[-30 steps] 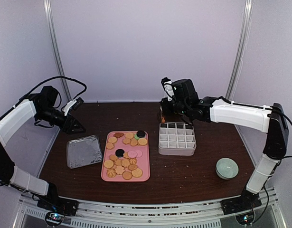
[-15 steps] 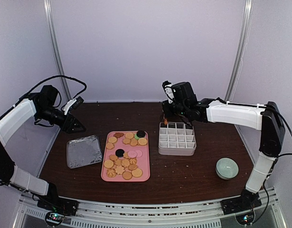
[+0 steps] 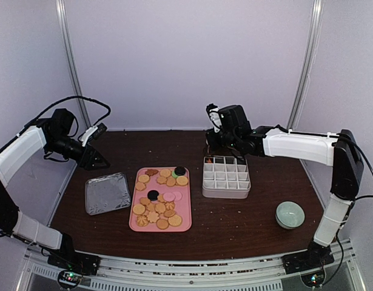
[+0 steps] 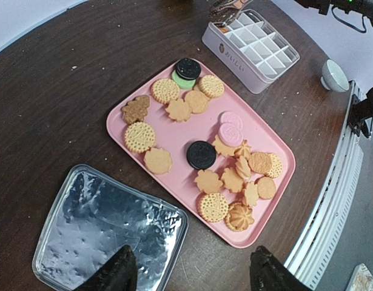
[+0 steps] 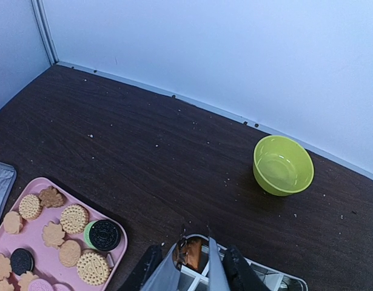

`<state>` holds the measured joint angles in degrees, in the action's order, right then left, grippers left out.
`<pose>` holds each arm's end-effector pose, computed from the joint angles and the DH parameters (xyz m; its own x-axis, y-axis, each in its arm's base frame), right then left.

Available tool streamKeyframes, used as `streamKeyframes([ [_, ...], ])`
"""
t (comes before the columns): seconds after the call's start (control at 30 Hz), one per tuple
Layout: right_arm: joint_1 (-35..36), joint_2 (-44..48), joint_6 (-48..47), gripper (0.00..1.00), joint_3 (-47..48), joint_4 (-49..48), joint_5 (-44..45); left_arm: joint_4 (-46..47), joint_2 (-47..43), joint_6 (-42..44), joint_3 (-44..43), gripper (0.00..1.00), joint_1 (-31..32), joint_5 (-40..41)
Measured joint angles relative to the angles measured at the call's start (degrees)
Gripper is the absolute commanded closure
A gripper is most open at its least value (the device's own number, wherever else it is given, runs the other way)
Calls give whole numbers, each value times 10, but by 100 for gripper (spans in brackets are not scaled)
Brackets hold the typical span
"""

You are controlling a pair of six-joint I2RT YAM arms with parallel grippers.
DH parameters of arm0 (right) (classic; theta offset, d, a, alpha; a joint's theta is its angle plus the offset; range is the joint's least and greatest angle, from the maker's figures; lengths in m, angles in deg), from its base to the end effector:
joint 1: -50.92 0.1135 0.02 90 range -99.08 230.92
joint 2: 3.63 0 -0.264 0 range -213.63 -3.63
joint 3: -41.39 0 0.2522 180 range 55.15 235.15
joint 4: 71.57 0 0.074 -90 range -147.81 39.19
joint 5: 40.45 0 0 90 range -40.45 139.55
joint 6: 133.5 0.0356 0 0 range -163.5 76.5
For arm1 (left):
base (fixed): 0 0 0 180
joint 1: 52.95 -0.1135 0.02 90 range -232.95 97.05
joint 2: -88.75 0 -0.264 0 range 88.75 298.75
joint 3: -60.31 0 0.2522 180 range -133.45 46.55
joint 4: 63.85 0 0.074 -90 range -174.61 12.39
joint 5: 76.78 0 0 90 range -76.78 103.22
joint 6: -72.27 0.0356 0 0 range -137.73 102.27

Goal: Pack the cookies
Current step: Place the fake cookies in the empty pocket of the box.

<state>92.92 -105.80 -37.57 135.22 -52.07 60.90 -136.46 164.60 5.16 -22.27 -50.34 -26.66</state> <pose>0.3179 0.2768 0.2841 -0.3996 -0.2235 -0.8890 -0.4880 0.8728 -0.0001 0.2460 -0.0341 0.3066 -0.7245 0.3318 -0.6041 0.6280 0.6791 -0.3802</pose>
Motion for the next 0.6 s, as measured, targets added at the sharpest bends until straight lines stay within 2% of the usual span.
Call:
streamKeyframes([
  [0.27, 0, 0, 0, 73, 0, 0, -4, -1, 0, 0, -4, 33, 0, -3],
  [0.6, 32, 33, -2, 72, 4, 11, -9, -5, 0, 0, -11, 33, 0, -7],
])
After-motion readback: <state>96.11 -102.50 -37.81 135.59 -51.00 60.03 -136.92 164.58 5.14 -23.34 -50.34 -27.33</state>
